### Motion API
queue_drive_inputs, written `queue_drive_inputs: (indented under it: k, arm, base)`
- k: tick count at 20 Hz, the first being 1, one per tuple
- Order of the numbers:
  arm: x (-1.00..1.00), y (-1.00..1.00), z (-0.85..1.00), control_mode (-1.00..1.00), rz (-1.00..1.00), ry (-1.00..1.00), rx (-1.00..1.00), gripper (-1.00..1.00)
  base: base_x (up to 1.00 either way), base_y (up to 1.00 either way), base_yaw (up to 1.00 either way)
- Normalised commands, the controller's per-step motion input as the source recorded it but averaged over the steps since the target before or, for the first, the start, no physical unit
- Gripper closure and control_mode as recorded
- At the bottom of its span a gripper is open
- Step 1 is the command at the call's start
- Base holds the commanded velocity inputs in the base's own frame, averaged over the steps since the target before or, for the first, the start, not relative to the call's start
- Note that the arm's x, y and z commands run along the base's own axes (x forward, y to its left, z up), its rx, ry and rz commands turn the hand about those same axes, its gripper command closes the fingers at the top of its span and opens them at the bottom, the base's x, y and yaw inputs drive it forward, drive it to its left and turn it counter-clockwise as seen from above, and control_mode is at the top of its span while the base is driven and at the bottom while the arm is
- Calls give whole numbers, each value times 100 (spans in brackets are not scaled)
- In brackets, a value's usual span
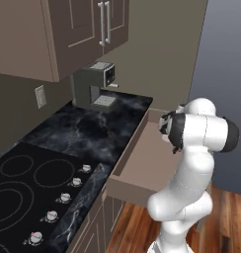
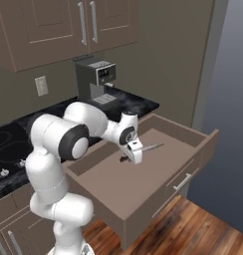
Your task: Pick up the metallic utensils from the counter and place them in the open drawer. Make sure not to pick up any wooden utensils.
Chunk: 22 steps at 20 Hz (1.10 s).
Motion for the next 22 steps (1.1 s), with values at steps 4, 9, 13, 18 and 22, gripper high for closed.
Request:
queue_drive_inputs:
  k: [4,9,13,18,22]
  arm:
    - [45,0,-56,-100,8,4,0,100]
    - [39,-3,-55,-100,4,3,0,100]
    - [24,-24,-49,-100,3,0,0,100]
    - [35,-12,-53,-100,4,0,0,100]
    - [43,-5,-43,-100,3,0,0,100]
  base:
    - [0,0,0]
    - [0,0,0]
    - [0,0,0]
    - [0,0,0]
    - [0,0,0]
